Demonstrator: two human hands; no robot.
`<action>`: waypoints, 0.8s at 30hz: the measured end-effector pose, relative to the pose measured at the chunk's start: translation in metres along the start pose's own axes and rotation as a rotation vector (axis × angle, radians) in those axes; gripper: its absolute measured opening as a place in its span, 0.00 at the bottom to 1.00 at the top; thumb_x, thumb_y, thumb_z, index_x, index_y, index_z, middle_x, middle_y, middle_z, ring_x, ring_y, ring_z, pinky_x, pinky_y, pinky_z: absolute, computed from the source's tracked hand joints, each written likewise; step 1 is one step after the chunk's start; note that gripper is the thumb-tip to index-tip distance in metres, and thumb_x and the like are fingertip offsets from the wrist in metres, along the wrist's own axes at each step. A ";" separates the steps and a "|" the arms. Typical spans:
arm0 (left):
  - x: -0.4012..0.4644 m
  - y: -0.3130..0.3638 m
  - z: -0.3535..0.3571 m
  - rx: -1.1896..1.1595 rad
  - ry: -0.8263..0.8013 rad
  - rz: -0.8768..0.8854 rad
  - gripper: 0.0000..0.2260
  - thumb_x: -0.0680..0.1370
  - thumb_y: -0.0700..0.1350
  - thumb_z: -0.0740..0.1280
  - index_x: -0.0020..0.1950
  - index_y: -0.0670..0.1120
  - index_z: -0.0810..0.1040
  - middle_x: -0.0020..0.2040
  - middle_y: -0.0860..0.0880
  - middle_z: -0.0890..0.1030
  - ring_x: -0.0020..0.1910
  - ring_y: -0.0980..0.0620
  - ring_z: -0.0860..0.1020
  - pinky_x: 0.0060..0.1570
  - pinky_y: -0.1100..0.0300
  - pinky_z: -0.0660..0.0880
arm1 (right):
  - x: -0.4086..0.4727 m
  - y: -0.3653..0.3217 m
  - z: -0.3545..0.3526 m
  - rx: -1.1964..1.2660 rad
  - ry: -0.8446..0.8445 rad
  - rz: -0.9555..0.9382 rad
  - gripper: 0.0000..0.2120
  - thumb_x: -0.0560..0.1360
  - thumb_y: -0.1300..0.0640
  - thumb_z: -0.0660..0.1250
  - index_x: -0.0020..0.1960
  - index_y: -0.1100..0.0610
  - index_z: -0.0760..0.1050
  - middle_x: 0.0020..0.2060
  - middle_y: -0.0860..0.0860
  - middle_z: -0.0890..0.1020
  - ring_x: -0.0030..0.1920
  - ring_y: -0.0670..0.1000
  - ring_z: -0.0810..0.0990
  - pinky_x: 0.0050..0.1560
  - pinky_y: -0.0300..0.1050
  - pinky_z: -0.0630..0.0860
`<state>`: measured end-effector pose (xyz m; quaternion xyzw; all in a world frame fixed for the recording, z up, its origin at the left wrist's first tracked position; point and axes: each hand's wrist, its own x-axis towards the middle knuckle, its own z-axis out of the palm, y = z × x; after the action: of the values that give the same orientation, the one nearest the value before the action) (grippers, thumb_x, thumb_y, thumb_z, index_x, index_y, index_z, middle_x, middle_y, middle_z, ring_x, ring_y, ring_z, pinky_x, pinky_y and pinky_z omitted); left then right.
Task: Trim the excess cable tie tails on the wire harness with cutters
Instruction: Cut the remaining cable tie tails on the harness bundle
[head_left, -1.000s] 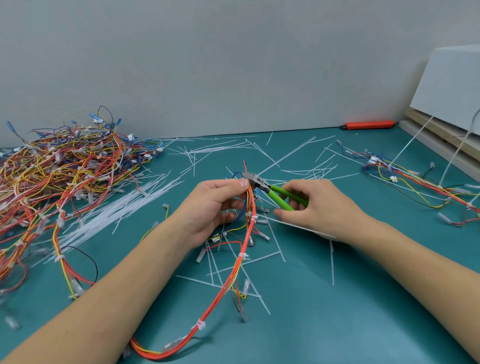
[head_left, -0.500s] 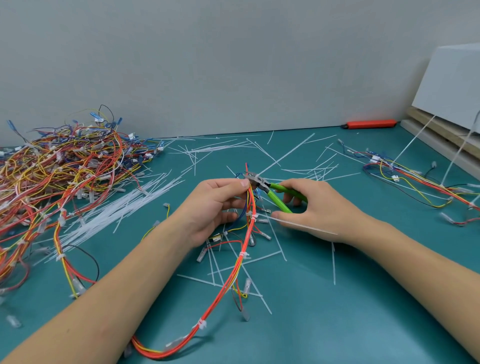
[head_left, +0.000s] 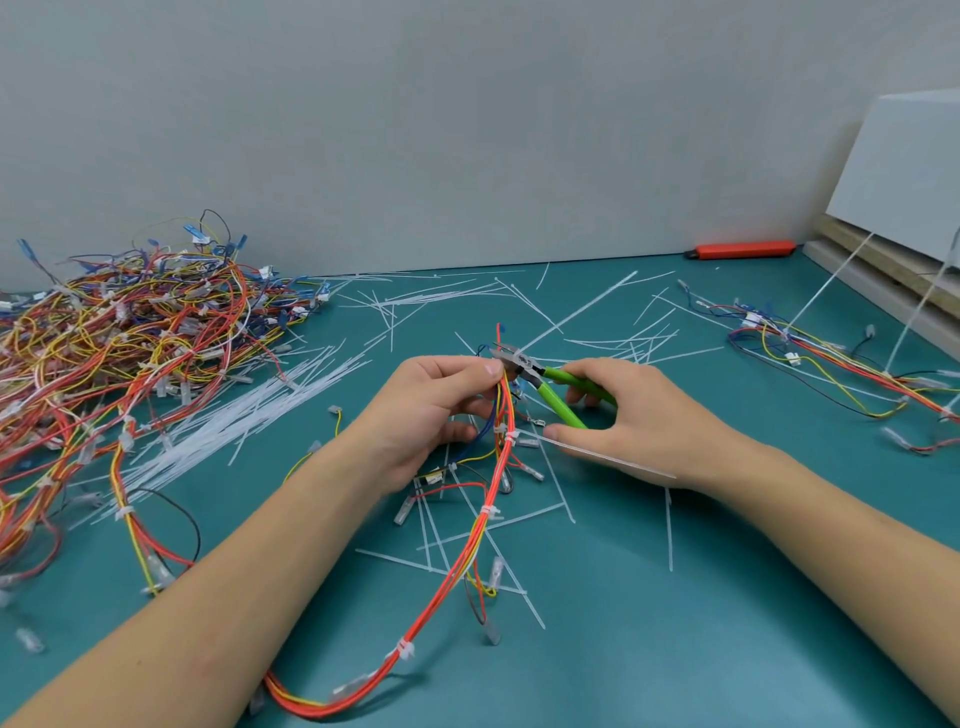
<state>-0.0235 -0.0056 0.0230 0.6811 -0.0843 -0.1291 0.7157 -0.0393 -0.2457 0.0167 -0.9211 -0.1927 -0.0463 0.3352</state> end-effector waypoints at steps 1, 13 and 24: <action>0.000 0.000 0.000 0.010 0.000 0.010 0.07 0.80 0.45 0.70 0.50 0.45 0.87 0.39 0.51 0.83 0.35 0.57 0.78 0.31 0.65 0.72 | 0.000 0.000 0.000 -0.001 0.004 -0.001 0.23 0.70 0.37 0.74 0.61 0.45 0.79 0.48 0.43 0.81 0.50 0.44 0.80 0.56 0.43 0.77; -0.001 0.001 0.001 0.009 0.041 0.003 0.07 0.79 0.46 0.71 0.49 0.46 0.88 0.39 0.52 0.83 0.35 0.57 0.77 0.31 0.65 0.72 | 0.000 -0.001 0.003 0.007 0.022 0.027 0.18 0.71 0.37 0.75 0.55 0.44 0.79 0.41 0.40 0.80 0.43 0.44 0.78 0.50 0.51 0.79; -0.001 0.001 0.002 0.040 0.043 0.031 0.06 0.79 0.45 0.72 0.48 0.46 0.88 0.38 0.52 0.84 0.34 0.57 0.78 0.32 0.65 0.72 | 0.000 0.001 -0.001 -0.015 0.048 0.050 0.12 0.71 0.41 0.75 0.47 0.46 0.79 0.34 0.43 0.78 0.35 0.44 0.75 0.42 0.52 0.77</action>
<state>-0.0252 -0.0070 0.0247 0.6965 -0.0821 -0.1018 0.7056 -0.0389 -0.2464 0.0167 -0.9267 -0.1614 -0.0613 0.3338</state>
